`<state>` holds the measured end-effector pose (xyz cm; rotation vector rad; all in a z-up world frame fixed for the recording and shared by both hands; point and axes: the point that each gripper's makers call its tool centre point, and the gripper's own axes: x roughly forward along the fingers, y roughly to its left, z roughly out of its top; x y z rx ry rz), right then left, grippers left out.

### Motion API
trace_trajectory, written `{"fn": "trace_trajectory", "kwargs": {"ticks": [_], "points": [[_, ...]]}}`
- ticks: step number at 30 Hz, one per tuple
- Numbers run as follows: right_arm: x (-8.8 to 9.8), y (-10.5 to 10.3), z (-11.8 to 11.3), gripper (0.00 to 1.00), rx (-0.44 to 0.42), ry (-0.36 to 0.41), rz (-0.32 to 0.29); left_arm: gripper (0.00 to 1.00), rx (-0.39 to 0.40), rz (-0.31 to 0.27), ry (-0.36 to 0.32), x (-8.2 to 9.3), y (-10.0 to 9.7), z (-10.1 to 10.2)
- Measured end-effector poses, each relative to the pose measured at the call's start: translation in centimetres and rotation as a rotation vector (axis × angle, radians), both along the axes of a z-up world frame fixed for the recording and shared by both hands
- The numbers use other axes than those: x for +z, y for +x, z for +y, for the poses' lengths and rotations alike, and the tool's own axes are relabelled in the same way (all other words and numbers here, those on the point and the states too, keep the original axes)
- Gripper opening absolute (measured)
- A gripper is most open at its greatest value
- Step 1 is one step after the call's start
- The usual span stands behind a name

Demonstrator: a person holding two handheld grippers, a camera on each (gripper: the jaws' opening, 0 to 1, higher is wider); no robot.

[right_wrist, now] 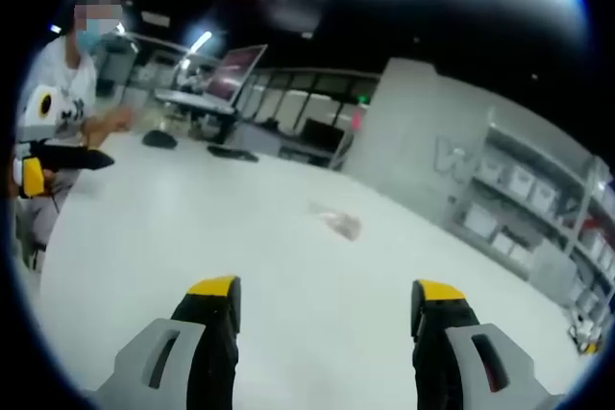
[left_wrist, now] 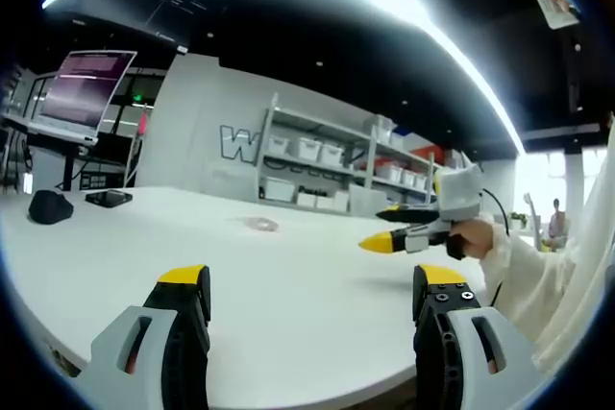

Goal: Open the resealable bag by pulling the two sides of the seal apart until the entire bag opening is separated and visibly accessible.

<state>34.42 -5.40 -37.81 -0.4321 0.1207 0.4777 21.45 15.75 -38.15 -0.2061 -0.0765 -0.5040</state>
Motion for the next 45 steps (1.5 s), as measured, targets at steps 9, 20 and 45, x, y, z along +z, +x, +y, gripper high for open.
{"fn": "trace_trajectory", "kwargs": {"ticks": [9, 20, 45], "points": [[0.1, 0.6, 0.3, 0.72, 0.001, 0.022, 0.002, 0.85, 0.0, 0.008, 0.002, -0.2, 0.0, 0.1], [-0.6, 1.3, -0.2, 0.72, -0.01, 0.081, 0.039, 0.85, 0.002, 0.005, 0.002, -0.1, 0.0, 0.0], [-2.2, 2.6, -0.1, 0.71, -0.023, 0.122, 0.095, 0.85, -0.002, 0.014, 0.001, -0.5, 0.2, -0.1]]}}
